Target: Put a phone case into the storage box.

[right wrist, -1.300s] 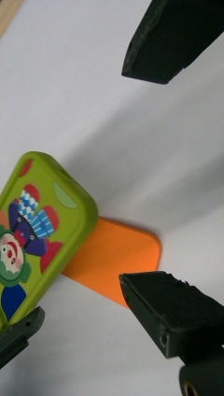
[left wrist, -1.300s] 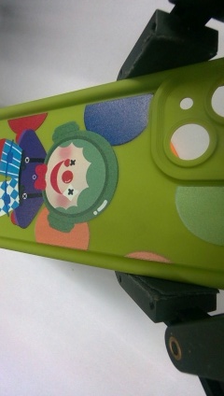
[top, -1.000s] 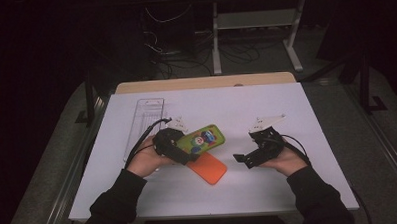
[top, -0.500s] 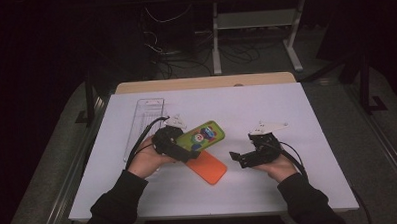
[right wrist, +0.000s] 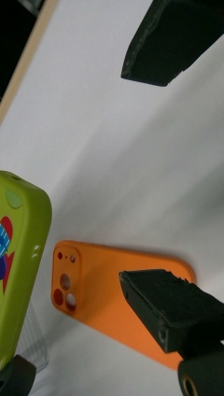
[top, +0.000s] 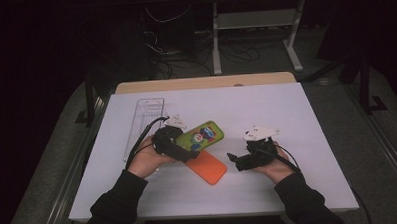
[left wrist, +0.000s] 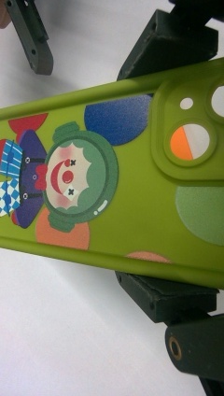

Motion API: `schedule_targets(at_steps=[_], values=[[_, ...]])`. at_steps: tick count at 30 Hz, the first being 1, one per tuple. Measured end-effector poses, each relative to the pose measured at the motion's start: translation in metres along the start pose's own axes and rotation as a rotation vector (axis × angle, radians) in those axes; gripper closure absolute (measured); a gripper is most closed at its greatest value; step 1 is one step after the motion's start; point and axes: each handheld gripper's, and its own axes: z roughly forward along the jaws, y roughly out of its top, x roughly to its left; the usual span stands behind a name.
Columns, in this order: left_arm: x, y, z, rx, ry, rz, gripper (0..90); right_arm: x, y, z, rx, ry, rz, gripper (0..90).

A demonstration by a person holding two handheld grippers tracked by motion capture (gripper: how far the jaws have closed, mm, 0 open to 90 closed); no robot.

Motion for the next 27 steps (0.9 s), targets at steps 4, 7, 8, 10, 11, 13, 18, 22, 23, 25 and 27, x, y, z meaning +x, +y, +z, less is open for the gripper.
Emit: schedule_targets(at_steps=[4, 7, 8, 10, 11, 13, 18, 22, 23, 25, 27], values=[[0.000, 0.000, 0.001, 0.005, -0.003, 0.003, 15.0, 0.004, 0.000, 0.000, -0.006, -0.039, -0.064, 2.6], [0.000, 0.000, 0.002, 0.006, -0.005, -0.005, 15.0, 0.006, 0.001, -0.001, -0.011, -0.056, -0.083, 2.6], [0.002, 0.000, 0.001, 0.019, -0.004, 0.007, 15.0, 0.008, 0.001, -0.002, -0.017, -0.076, -0.107, 2.6], [0.001, 0.000, 0.001, 0.002, -0.003, -0.010, 15.0, 0.009, 0.002, -0.002, -0.020, -0.088, -0.125, 2.7], [0.001, 0.000, 0.001, 0.002, -0.002, -0.009, 15.0, 0.010, 0.002, -0.003, -0.024, -0.102, -0.150, 2.8], [0.001, 0.000, 0.001, 0.000, -0.003, -0.006, 15.0, 0.013, 0.003, -0.003, -0.024, -0.127, -0.206, 2.8], [0.003, 0.000, 0.000, -0.001, 0.000, 0.002, 15.0, 0.019, 0.002, -0.001, -0.014, -0.168, -0.290, 2.9], [0.004, 0.000, 0.000, 0.000, 0.003, 0.013, 15.0, 0.020, 0.002, -0.001, -0.016, -0.188, -0.332, 3.8], [0.004, 0.000, 0.000, 0.000, 0.003, 0.013, 15.0, 0.020, 0.002, -0.001, -0.016, -0.188, -0.332, 3.8], [0.004, 0.000, 0.001, -0.003, 0.001, 0.010, 15.0, 0.024, 0.001, -0.002, -0.025, -0.212, -0.386, 4.9], [0.003, 0.000, 0.001, -0.002, -0.001, 0.011, 15.0, 0.023, 0.001, -0.002, -0.019, -0.220, -0.411, 4.9]])
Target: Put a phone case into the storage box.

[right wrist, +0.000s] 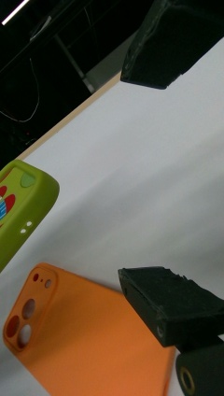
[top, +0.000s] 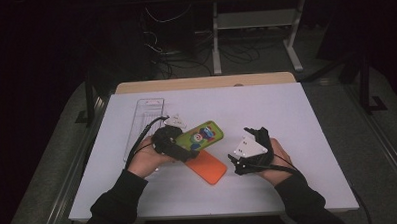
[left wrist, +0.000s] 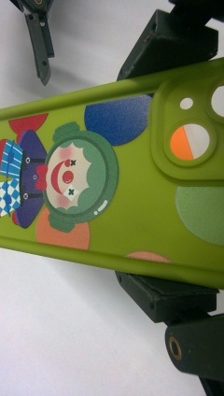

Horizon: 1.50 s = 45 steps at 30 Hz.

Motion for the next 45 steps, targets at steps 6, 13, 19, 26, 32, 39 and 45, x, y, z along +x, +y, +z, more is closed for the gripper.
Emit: schedule_targets(at_steps=[6, 13, 19, 26, 32, 39, 45], values=[[0.000, 0.000, 0.000, 0.001, -0.003, -0.001, 15.0, 0.004, 0.000, 0.001, 0.010, -0.029, -0.076, 4.9], [-0.002, 0.000, 0.001, -0.004, -0.002, -0.012, 15.0, 0.009, 0.001, 0.001, 0.012, -0.068, -0.141, 5.0], [-0.002, 0.000, 0.002, -0.007, 0.001, -0.012, 15.0, 0.016, 0.003, 0.001, 0.011, -0.095, -0.194, 5.2], [-0.004, 0.000, 0.002, -0.011, -0.003, -0.029, 15.0, 0.021, 0.002, 0.003, 0.018, -0.128, -0.285, 5.7], [-0.003, 0.000, 0.002, 0.001, -0.004, -0.015, 15.0, 0.025, 0.003, 0.003, 0.012, -0.189, -0.392, 6.5], [-0.003, 0.000, 0.002, 0.008, 0.002, -0.005, 15.0, 0.027, 0.001, 0.005, 0.012, -0.218, -0.456, 6.7], [-0.004, 0.001, 0.002, 0.012, 0.000, 0.000, 15.0, 0.031, 0.003, 0.006, 0.000, -0.258, -0.562, 7.2]])
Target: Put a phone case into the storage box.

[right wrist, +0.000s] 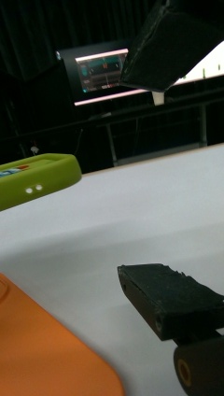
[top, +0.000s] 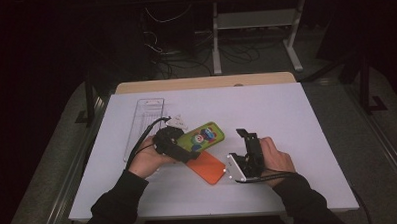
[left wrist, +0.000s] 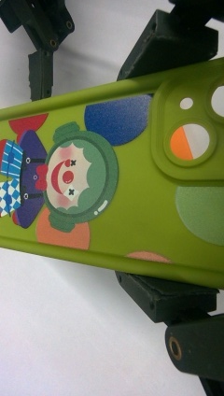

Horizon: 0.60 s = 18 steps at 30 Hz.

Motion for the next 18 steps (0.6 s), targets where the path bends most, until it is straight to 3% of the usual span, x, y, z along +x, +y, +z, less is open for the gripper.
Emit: schedule_targets(at_steps=[3, 4, 6, 8, 10, 13, 18], values=[[-0.001, 0.000, 0.001, 0.003, -0.001, 0.004, 15.0, 0.004, 0.003, 0.000, 0.000, -0.019, -0.012, 7.9], [0.000, 0.001, 0.000, 0.017, -0.003, 0.017, 15.0, 0.004, 0.004, -0.001, -0.006, -0.037, -0.040, 8.2], [-0.001, 0.001, 0.001, 0.012, -0.007, 0.012, 15.0, 0.008, 0.006, 0.000, -0.007, -0.026, -0.048, 9.0], [-0.003, 0.002, 0.003, -0.001, -0.009, 0.001, 15.0, 0.009, 0.010, 0.001, -0.021, -0.049, -0.091, 10.3], [-0.005, 0.002, 0.004, -0.016, -0.010, -0.012, 15.0, 0.012, 0.012, 0.002, -0.028, -0.061, -0.101, 11.5], [-0.005, 0.003, 0.003, -0.001, -0.011, 0.011, 15.0, 0.013, 0.015, 0.002, -0.031, -0.076, -0.105, 12.6], [-0.007, 0.004, 0.004, 0.001, -0.018, 0.012, 15.0, 0.013, 0.024, 0.003, -0.063, -0.100, -0.160, 14.5]])
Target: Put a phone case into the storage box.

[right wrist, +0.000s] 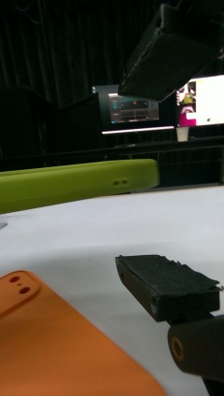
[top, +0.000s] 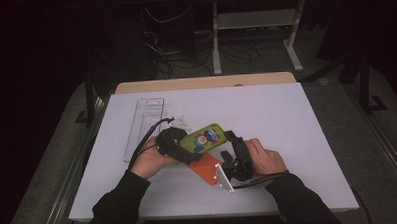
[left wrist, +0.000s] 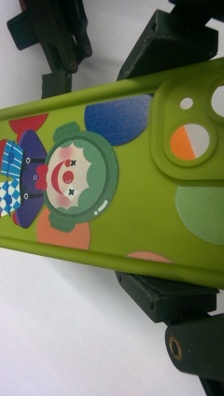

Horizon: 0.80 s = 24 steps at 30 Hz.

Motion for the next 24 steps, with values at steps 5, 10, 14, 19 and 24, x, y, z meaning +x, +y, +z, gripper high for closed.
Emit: schedule_targets(at_steps=[5, 10, 14, 19, 24], values=[[-0.001, 0.001, 0.001, -0.003, -0.001, -0.001, 15.0, 0.003, 0.009, 0.004, -0.024, -0.043, -0.010, 15.9], [-0.002, 0.001, 0.000, 0.001, -0.005, 0.004, 15.0, 0.004, 0.018, 0.010, -0.035, -0.039, -0.040, 22.4], [-0.002, 0.000, 0.001, 0.004, -0.010, 0.015, 15.0, 0.006, 0.023, 0.011, -0.046, -0.038, -0.057, 30.3], [-0.002, 0.000, 0.000, 0.006, -0.009, 0.020, 15.0, 0.009, 0.025, 0.010, -0.055, -0.051, -0.072, 40.5], [-0.004, 0.000, 0.001, 0.008, -0.015, 0.024, 15.0, 0.009, 0.025, 0.009, -0.062, -0.073, -0.078, 54.9]])
